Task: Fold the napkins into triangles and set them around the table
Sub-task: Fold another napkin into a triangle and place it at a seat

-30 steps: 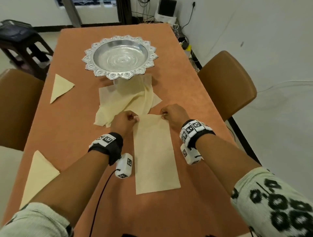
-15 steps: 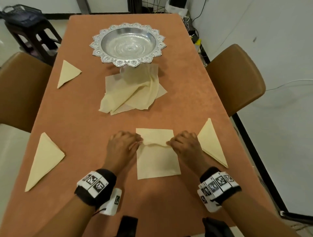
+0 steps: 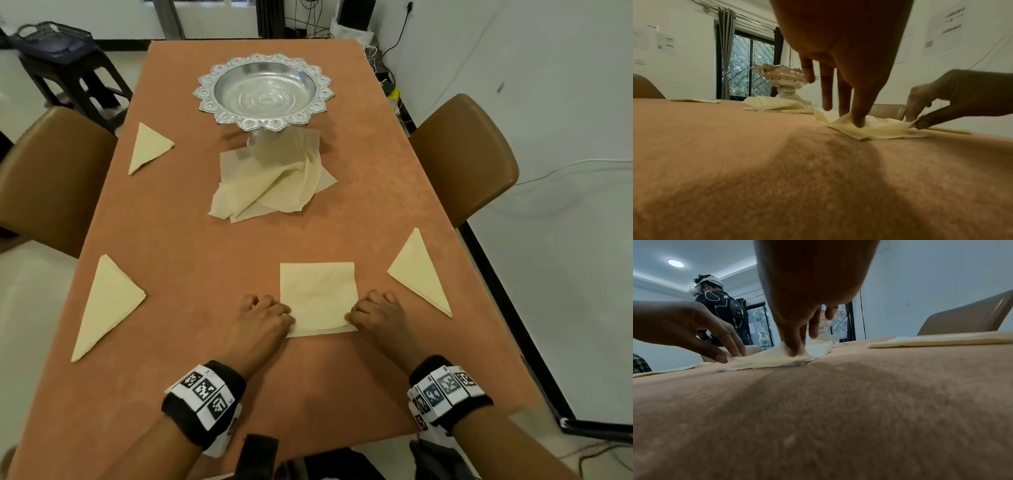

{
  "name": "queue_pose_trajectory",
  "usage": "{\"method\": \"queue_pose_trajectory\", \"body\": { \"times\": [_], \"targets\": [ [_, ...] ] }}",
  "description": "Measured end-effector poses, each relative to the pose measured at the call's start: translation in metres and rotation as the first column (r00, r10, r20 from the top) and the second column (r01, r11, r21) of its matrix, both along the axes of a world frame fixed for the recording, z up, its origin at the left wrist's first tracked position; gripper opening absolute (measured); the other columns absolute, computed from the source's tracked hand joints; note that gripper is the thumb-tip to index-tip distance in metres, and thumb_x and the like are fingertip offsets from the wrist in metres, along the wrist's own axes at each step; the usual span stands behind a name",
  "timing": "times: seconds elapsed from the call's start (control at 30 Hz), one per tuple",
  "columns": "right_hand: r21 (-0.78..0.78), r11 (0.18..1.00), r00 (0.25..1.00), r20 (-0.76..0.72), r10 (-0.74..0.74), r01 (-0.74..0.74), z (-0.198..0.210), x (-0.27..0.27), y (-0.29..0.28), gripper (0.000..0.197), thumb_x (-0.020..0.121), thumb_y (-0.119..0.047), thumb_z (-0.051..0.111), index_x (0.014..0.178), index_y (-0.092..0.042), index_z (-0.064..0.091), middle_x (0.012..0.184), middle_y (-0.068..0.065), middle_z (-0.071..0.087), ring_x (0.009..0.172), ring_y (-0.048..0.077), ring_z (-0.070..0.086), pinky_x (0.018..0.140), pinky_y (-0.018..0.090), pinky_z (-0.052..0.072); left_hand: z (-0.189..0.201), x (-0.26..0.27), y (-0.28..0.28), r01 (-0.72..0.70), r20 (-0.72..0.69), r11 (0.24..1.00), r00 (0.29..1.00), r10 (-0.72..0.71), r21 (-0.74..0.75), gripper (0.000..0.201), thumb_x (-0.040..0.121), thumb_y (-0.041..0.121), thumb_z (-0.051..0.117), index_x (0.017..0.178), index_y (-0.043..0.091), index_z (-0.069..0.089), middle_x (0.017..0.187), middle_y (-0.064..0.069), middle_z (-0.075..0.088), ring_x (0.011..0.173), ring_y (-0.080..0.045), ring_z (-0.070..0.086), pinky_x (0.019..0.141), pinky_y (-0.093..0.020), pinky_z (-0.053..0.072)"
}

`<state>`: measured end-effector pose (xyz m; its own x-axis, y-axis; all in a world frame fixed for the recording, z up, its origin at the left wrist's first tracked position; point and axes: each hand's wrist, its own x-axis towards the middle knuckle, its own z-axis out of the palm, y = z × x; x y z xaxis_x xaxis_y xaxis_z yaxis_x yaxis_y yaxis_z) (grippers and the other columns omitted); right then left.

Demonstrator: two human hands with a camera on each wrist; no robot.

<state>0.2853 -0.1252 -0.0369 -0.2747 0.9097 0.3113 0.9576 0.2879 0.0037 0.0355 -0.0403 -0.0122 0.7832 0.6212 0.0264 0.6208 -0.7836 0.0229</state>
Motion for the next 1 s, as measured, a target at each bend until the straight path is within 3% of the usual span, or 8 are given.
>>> {"method": "queue_pose_trajectory", "body": {
  "times": [0.1,0.17,0.33,0.47,0.53,0.77,0.87,1.0],
  "targets": [
    [-0.085,0.996,0.998,0.066,-0.022,0.028,0.002,0.001,-0.003,0.011,0.073,-0.028,0.061,0.069,-0.029,0.071,0.069,-0.014,0.063,0.074,0.012,0.047,0.063,0.03,0.02,0.005,0.002,0.0,-0.014,-0.058,1.0,0.998,0.013,-0.022,0.034,0.044,0.042,0.092,0.07,0.031,0.074,0.082,0.01,0.072,0.073,-0.016,0.065,0.069,-0.033,0.024],
    [-0.114,0.992,0.997,0.068,-0.041,0.049,0.003,0.006,-0.006,0.021,0.077,-0.035,0.052,0.071,-0.029,0.071,0.071,-0.015,0.064,0.075,0.012,0.049,0.064,0.03,0.021,0.008,0.0,0.0,-0.014,-0.068,1.0,0.998,0.014,0.004,0.038,0.042,0.046,0.091,0.072,0.03,0.075,0.083,0.009,0.073,0.073,-0.017,0.065,0.069,-0.033,0.024],
    [-0.19,0.981,0.995,0.098,-0.017,0.035,0.007,0.019,-0.011,0.028,0.077,-0.039,0.045,0.074,-0.031,0.072,0.076,-0.016,0.065,0.075,0.011,0.054,0.062,0.029,0.033,0.011,-0.003,0.001,-0.04,-0.085,0.998,0.995,0.044,0.044,0.036,0.04,0.045,0.092,0.067,0.031,0.074,0.08,0.008,0.07,0.068,-0.017,0.061,0.058,-0.034,0.041],
    [-0.233,0.971,0.977,0.192,0.094,-0.047,0.009,0.024,-0.003,0.003,0.072,-0.026,0.073,0.073,-0.029,0.072,0.074,-0.014,0.066,0.071,0.013,0.057,0.059,0.028,0.035,0.001,-0.003,0.001,-0.007,-0.123,0.998,0.992,0.014,0.057,0.023,0.05,0.04,0.088,0.059,0.029,0.07,0.071,0.012,0.064,0.064,-0.014,0.056,0.058,-0.031,0.034],
    [-0.223,0.97,0.957,0.249,0.15,-0.094,0.005,0.026,-0.002,0.013,0.07,-0.016,0.077,0.072,-0.026,0.068,0.072,-0.011,0.064,0.069,0.014,0.055,0.06,0.028,0.032,-0.004,-0.004,0.001,0.021,-0.142,0.998,0.99,-0.013,0.056,0.019,0.057,0.039,0.085,0.058,0.028,0.069,0.069,0.013,0.061,0.064,-0.014,0.054,0.059,-0.03,0.028],
    [-0.155,0.97,0.876,0.42,0.237,-0.188,0.018,0.019,0.004,0.025,0.081,-0.005,0.044,0.068,-0.02,0.059,0.065,-0.003,0.056,0.063,0.018,0.052,0.062,0.029,0.032,-0.006,0.001,0.007,0.184,-0.254,0.974,0.956,-0.147,0.13,0.027,0.064,0.03,0.084,0.057,0.025,0.058,0.062,0.006,0.055,0.057,-0.018,0.05,0.06,-0.033,0.022],
    [-0.18,0.975,0.883,0.426,0.199,-0.133,0.03,0.012,0.0,0.017,0.078,-0.008,0.053,0.068,-0.02,0.059,0.065,-0.004,0.056,0.063,0.017,0.052,0.062,0.03,0.025,0.001,0.003,0.007,0.204,-0.264,0.964,0.952,-0.155,0.169,0.027,0.062,0.023,0.082,0.055,0.022,0.056,0.058,0.004,0.054,0.054,-0.019,0.051,0.061,-0.034,0.02],
    [-0.201,0.978,0.941,0.315,0.119,-0.056,0.043,-0.002,-0.029,0.012,0.074,-0.026,0.072,0.073,-0.022,0.062,0.071,-0.005,0.059,0.068,0.016,0.054,0.063,0.03,0.031,0.017,-0.007,-0.013,0.154,-0.158,0.975,0.979,-0.129,0.157,0.016,0.065,0.024,0.073,0.057,0.022,0.059,0.06,0.006,0.058,0.054,-0.018,0.054,0.063,-0.032,0.029]
  ]
}}
